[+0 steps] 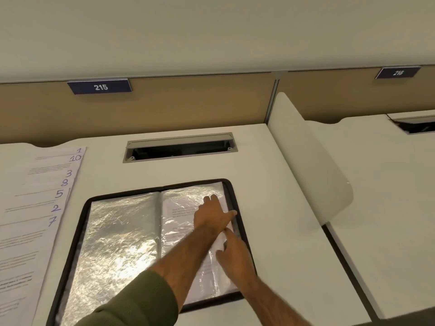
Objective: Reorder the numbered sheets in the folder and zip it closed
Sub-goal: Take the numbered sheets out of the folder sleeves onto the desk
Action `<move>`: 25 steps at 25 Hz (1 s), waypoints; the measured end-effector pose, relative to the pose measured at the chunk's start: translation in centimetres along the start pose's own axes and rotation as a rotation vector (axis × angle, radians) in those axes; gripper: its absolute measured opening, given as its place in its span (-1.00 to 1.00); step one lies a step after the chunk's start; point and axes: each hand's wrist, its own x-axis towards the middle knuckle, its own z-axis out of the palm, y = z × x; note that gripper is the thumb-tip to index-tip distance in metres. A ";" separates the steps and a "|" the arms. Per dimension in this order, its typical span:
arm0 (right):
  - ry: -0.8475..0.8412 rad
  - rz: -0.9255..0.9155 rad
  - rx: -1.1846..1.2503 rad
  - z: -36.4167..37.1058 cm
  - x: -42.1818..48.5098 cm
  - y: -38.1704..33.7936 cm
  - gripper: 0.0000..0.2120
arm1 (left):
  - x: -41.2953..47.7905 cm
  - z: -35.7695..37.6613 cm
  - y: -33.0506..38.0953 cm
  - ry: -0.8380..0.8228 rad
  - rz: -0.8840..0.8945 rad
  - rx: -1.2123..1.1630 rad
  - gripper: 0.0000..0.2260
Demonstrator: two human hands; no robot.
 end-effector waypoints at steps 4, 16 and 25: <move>0.088 -0.083 -0.099 1.8 -1.9 -1.1 -0.54 | 0.1 -1.1 0.1 0.069 -0.023 0.084 -0.69; 0.132 -0.334 -0.573 3.9 0.1 -0.9 -0.08 | -2.9 -9.6 -17.2 0.119 -0.256 -0.236 -0.74; -0.001 -0.229 -0.790 6.7 2.0 -1.1 -0.18 | -5.0 -13.2 -28.5 0.167 -0.482 -0.142 -0.77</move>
